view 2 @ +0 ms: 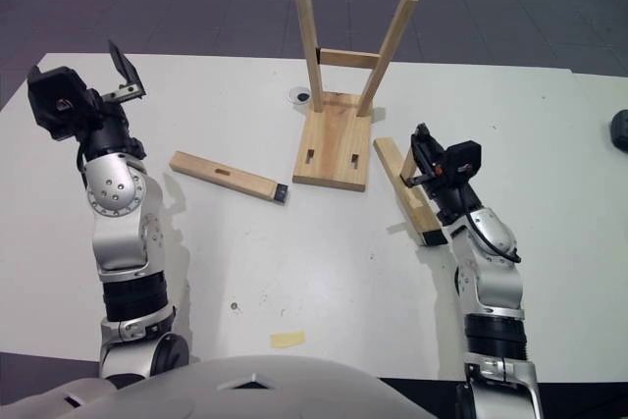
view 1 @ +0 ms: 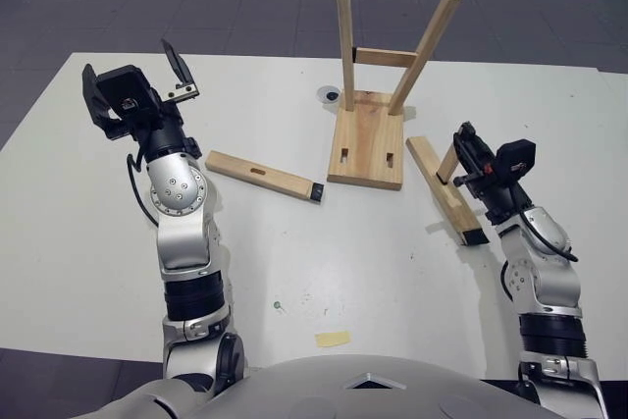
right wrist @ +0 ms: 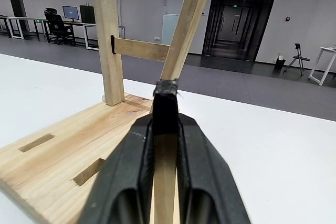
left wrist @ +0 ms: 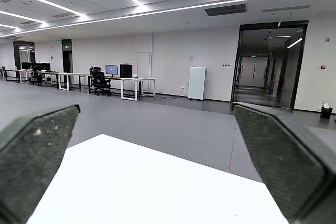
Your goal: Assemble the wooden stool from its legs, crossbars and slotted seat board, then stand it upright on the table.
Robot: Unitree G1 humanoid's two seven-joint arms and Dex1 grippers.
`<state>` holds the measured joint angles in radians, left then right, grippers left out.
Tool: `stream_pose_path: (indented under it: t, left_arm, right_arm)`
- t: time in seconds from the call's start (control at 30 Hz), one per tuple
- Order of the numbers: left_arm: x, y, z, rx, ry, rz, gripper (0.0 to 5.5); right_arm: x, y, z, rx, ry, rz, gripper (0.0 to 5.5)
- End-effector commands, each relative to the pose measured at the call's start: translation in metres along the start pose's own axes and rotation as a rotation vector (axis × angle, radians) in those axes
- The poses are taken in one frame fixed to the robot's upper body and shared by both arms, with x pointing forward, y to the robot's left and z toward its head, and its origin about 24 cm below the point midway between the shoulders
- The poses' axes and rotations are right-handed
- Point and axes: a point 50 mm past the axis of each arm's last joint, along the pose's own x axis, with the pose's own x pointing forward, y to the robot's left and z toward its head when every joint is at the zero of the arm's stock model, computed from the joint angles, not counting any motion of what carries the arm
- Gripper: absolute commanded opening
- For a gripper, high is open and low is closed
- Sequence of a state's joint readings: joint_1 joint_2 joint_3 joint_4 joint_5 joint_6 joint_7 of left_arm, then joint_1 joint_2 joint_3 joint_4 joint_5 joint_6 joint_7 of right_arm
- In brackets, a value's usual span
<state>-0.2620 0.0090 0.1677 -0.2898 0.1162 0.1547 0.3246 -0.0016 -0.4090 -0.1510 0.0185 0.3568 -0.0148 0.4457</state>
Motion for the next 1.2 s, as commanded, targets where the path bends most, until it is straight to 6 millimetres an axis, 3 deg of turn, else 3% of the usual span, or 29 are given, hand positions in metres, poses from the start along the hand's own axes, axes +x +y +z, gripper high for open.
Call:
stream_pose_path:
  t: [0.03,0.13,0.23,0.5,0.67,0.97,1.07,1.2]
  left_arm:
    - [-0.001,-0.009,0.012,-0.028,-0.038,-0.001,5.4]
    - [-0.001,-0.014,0.014,-0.036,-0.041,-0.023,5.4]
    - [0.0,-0.016,0.015,-0.042,-0.042,-0.035,5.4]
    - [0.003,-0.022,0.018,-0.043,-0.05,-0.077,5.4]
    - [0.006,-0.025,0.019,-0.044,-0.057,-0.097,5.4]
    - [0.008,-0.025,0.021,-0.042,-0.064,-0.1,5.4]
    - [0.008,-0.025,0.021,-0.042,-0.066,-0.097,5.4]
    - [0.007,-0.026,0.021,-0.044,-0.066,-0.097,5.4]
  right_arm:
    - [-0.09,0.006,-0.129,0.115,0.734,-0.001,0.41]
    - [-0.099,0.0,-0.145,0.051,0.857,-0.028,0.41]
    - [-0.095,-0.007,-0.148,0.054,0.855,-0.07,0.41]
    - [-0.032,0.001,-0.104,0.086,0.551,-0.046,0.44]
    - [-0.011,-0.001,-0.086,0.087,0.472,-0.074,1.38]
    - [0.01,-0.009,-0.057,0.045,0.37,-0.101,2.87]
    - [0.014,-0.012,-0.04,0.016,0.322,-0.057,3.39]
    - [0.025,-0.017,0.0,-0.045,0.209,0.007,4.04]
